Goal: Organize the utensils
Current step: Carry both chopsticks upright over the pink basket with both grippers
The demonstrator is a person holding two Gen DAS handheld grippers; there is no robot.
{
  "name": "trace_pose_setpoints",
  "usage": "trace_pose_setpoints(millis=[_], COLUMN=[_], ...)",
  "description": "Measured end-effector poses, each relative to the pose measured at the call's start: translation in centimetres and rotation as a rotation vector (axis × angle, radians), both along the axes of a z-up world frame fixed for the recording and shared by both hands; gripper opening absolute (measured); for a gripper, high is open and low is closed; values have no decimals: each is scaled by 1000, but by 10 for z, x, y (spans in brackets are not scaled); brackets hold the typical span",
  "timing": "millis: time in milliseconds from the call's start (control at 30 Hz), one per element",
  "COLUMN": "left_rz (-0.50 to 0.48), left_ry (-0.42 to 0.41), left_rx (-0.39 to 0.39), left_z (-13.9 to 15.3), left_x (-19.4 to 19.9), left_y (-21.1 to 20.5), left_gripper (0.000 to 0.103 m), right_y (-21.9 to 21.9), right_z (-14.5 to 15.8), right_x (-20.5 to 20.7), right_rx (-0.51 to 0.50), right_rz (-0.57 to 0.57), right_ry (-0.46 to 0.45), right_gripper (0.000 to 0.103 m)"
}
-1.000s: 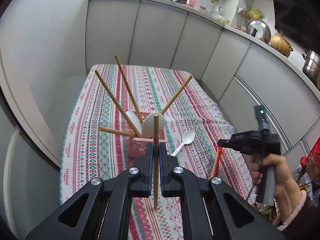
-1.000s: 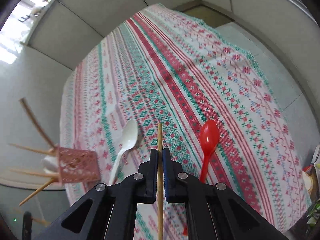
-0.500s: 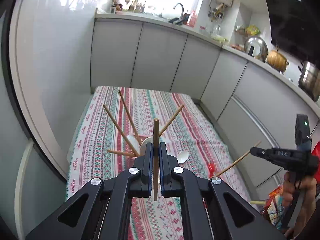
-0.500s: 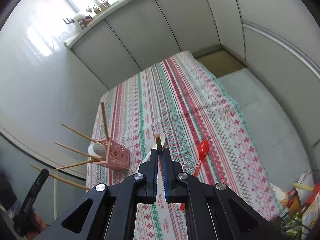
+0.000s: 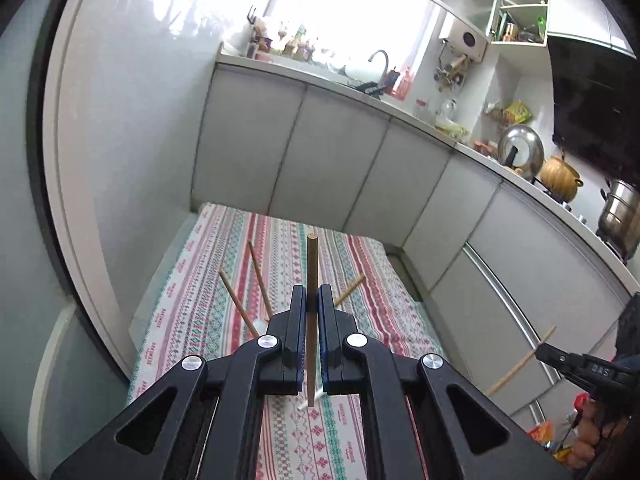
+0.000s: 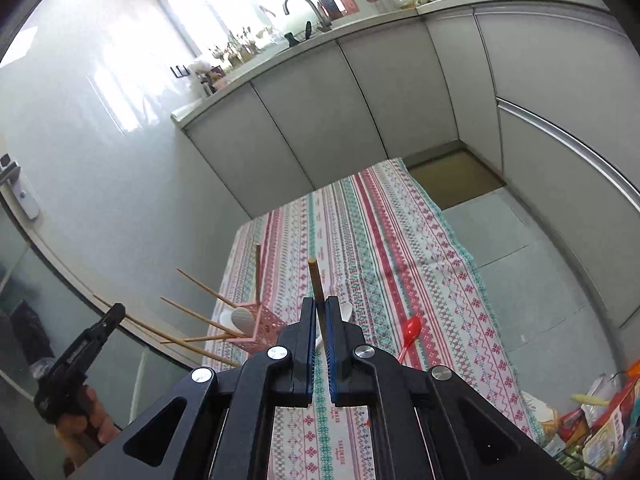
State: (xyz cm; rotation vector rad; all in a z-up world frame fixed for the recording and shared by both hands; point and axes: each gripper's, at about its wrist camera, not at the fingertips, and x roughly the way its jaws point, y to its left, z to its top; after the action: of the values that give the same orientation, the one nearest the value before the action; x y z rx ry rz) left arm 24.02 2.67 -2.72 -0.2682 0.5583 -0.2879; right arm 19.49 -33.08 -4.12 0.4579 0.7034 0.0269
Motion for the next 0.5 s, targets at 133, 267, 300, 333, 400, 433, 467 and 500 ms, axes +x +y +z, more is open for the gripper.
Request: trace_pose_setpoints(millis=[133,267,300,333,400,433,467,500], left_rz=[47,79,81,81,82,84,85,85], left_ry=[-23,-48,-52,-59,-79,-87,-92,-93], left_rx=[55,84,85,84,88,93,100,106], left_z=[-1,0,0,2,4,5,4,3], left_x=[10,19,21,23,25,26,27,29], left_y=[-9,-17,-20,-22,-27,-30,-33,-36], left_gripper=[5,5,5,5,5,5,5,5], right_y=[-2,0,2,3,5,5,5,5], right_z=[5,8,9,9,9,8,7,6], right_x=[1,3,4,6,8,9,10,11], right_rx=[31,50,50,52,54,56,60,65], right_rz=[11,30,33,37,47,48,49,50], right_ry=[-19,-36,-37,-37,-38,-38,-37,-35], right_gripper=[4,4,4,4,4,4,4,4])
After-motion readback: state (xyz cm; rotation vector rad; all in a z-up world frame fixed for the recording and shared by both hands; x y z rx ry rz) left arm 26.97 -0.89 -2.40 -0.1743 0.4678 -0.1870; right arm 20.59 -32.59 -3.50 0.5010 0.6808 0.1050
